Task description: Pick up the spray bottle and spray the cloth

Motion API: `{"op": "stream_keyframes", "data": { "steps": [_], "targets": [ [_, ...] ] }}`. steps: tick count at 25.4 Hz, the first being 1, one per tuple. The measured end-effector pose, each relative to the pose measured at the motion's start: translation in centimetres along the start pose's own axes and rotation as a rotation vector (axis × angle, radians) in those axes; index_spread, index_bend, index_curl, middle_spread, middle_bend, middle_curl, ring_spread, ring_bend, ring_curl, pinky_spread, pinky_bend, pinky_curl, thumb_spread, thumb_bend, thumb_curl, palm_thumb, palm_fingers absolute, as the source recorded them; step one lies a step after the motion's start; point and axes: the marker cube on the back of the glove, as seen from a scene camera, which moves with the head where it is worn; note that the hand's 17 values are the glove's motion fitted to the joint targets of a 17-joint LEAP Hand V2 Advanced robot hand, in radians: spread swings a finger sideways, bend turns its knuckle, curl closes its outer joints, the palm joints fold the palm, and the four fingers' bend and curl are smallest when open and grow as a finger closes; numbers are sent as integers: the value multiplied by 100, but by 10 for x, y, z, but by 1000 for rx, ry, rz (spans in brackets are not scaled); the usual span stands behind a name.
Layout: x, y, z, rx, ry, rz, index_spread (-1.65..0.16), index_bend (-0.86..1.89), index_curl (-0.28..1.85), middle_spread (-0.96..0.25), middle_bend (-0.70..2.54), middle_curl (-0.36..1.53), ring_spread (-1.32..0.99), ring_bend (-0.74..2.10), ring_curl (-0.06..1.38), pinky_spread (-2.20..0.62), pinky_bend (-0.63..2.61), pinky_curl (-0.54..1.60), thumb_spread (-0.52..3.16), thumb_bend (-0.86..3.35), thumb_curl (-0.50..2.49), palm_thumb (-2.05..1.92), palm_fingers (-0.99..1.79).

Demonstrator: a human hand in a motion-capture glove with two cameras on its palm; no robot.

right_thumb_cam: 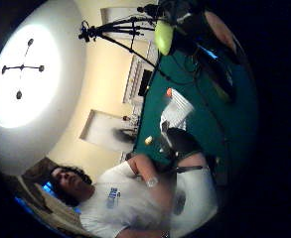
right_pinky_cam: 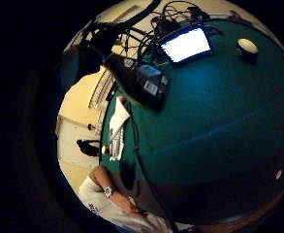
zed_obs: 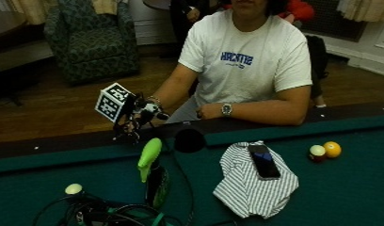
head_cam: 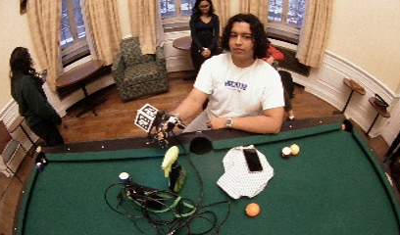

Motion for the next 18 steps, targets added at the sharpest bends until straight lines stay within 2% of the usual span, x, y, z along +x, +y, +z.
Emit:
{"op": "stream_keyframes", "data": {
  "steps": [12,18],
  "targets": [
    [10,-26,15,44,-52,59,-42,8,21,-15,20,35,-14,41,34,17,37,37,87,-5,34,62,50],
    [3,-58,28,176,-84,143,-41,9,19,-16,22,36,-15,45,34,17,39,36,86,0,35,69,58]
  ]
}}
